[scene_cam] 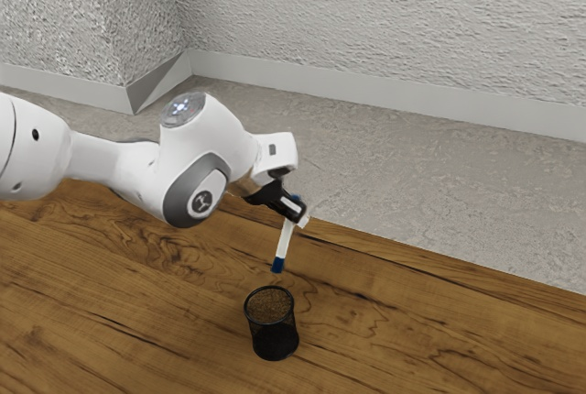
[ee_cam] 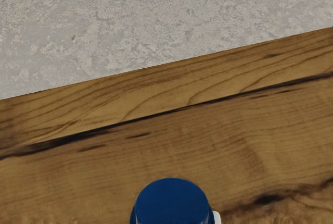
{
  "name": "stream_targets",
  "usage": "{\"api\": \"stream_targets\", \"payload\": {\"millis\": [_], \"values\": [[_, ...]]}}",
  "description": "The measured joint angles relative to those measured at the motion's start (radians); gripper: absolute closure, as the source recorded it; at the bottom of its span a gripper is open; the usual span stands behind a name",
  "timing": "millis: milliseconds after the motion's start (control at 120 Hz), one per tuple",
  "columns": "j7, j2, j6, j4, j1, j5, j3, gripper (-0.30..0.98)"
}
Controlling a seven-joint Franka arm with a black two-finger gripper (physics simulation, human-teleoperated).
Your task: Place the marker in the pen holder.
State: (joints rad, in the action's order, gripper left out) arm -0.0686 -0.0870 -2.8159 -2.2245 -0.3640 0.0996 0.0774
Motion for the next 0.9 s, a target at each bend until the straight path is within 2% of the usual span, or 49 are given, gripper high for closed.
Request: {"api": "stream_targets", "payload": {"millis": [183, 225, 392, 717, 900], "values": [[0.004, 0.088, -0.003, -0.089, -0.052, 0.002, 0.024, 0.76], [0.005, 0.109, -0.003, -0.101, -0.022, 0.002, -0.013, 0.76], [0.018, 0.193, -0.002, -0.207, -0.037, 0.002, -0.013, 0.76], [0.047, 0.157, -0.006, -0.241, -0.054, 0.002, -0.018, 0.75], [0.048, 0.163, -0.005, -0.23, -0.063, -0.003, -0.015, 0.37]]}}
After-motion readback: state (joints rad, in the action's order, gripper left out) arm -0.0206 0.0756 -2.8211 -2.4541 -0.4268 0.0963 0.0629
